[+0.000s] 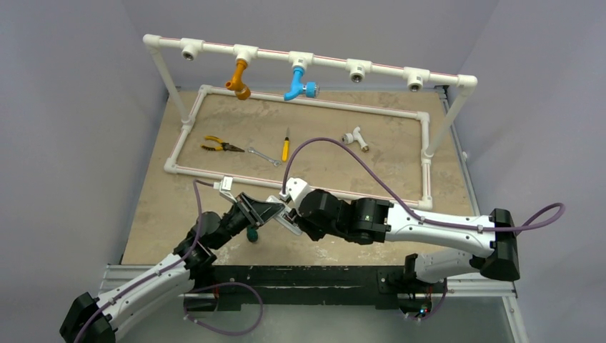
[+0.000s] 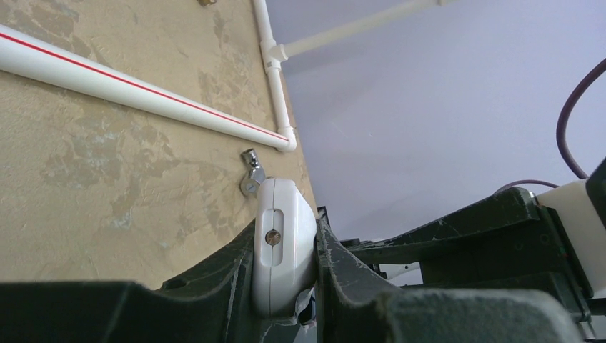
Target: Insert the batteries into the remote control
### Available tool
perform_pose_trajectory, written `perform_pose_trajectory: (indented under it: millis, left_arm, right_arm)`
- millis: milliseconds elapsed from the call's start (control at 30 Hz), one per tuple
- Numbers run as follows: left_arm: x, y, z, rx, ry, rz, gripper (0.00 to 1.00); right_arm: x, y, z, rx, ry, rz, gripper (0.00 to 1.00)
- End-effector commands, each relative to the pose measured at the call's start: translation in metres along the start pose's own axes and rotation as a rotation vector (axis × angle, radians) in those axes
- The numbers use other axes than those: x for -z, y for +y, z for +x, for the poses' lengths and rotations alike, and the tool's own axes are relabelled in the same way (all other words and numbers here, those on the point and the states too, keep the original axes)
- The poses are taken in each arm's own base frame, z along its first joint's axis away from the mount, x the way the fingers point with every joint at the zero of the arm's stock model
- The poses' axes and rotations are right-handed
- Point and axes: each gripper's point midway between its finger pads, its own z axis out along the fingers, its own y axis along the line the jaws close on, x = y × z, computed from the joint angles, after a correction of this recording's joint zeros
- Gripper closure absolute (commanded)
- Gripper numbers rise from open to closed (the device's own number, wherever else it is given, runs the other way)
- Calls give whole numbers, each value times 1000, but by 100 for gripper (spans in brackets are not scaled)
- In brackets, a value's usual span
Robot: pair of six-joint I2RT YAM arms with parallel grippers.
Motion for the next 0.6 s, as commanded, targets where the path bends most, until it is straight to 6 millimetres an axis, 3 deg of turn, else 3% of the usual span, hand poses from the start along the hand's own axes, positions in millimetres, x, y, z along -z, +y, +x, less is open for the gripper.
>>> perform_pose_trajectory:
  millis: [0, 567]
  left_arm:
    - [2, -13, -4, 22, -26, 69, 100]
    - [2, -14, -2, 20, -13, 65, 100]
  right_arm:
    - [11, 9, -31, 11, -87, -44, 100]
    - [-1, 21, -37, 18, -101, -78, 100]
